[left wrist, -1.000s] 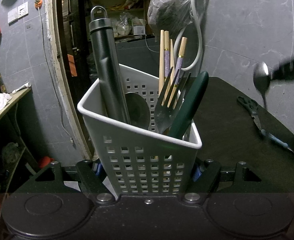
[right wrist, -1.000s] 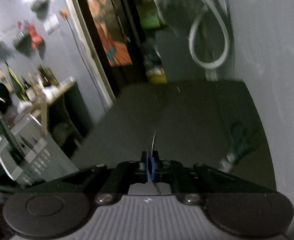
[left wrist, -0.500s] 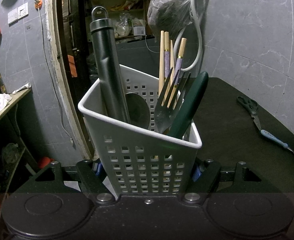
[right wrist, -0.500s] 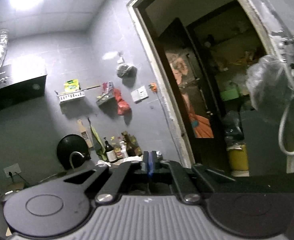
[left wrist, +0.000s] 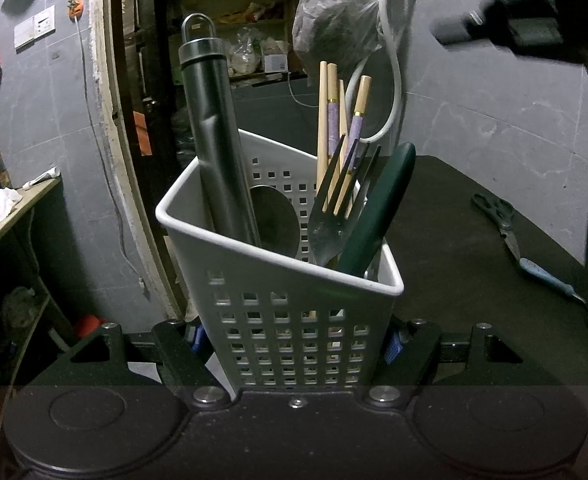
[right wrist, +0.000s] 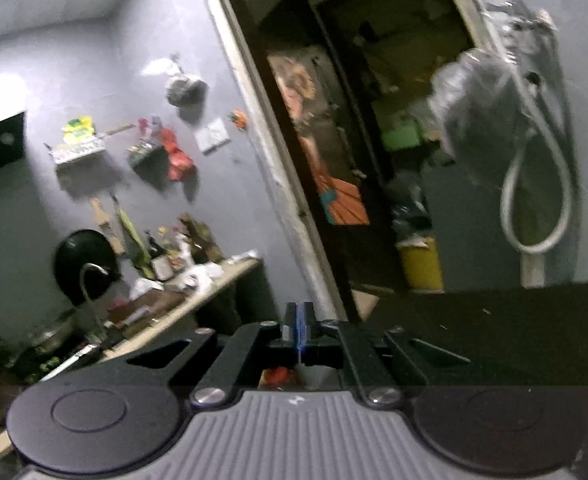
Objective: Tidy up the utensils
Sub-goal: 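Lower the open right tool over the blue printed spoon, then close the right tool on the blue spoon's handle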
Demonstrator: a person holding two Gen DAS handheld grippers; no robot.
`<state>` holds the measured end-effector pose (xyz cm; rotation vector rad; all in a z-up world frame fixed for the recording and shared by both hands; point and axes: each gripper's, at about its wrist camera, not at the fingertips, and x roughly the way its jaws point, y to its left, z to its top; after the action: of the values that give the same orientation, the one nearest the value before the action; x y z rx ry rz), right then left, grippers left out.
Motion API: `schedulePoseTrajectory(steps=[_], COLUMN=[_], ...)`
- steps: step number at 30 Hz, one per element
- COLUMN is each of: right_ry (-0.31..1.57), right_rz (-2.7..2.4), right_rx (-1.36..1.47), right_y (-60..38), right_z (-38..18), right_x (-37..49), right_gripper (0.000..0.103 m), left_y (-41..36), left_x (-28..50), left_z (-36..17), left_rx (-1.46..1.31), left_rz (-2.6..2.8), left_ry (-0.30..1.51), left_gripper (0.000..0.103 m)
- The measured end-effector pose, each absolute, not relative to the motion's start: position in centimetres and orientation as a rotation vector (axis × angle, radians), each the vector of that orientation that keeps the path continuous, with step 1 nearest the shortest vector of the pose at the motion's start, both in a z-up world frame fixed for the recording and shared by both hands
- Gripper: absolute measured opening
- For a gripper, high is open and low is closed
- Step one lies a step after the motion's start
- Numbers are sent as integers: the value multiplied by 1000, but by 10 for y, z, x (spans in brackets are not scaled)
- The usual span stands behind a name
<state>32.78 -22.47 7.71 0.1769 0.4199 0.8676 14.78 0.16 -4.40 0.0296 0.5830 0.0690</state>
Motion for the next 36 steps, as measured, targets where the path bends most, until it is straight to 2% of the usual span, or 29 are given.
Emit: schedulePoseTrajectory(steps=[3, 4, 5, 8, 16, 23, 31, 33, 36], right_ry=[453, 473, 492, 543, 678, 831, 884, 883, 900], right_rz=[752, 721, 687, 571, 378, 347, 399, 417, 444], right_rx=[128, 123, 119, 80, 22, -47, -105, -128, -134], right_y=[-245, -253, -261, -285, -330, -338, -333, -327, -320], right_z=[62, 55, 48, 29, -24, -73, -92, -94, -99], right_x=[324, 323, 322, 318, 306, 301, 311, 315, 325], right_gripper=[9, 15, 27, 49, 73, 80, 80, 76, 61], left_y=[2, 2, 2, 2, 2, 1, 0, 0, 0], left_x=[148, 147, 148, 147, 147, 148, 149, 150, 150], left_z=[-44, -44, -44, -45, -45, -43, -43, -43, -43], left_rx=[31, 32, 32, 34, 38, 42, 43, 41, 41], left_rz=[67, 66, 65, 62, 61, 63, 65, 66, 66], left_ry=[582, 582, 583, 583, 586, 593, 593, 593, 594], left_gripper=[77, 77, 77, 77, 77, 77, 77, 77, 77])
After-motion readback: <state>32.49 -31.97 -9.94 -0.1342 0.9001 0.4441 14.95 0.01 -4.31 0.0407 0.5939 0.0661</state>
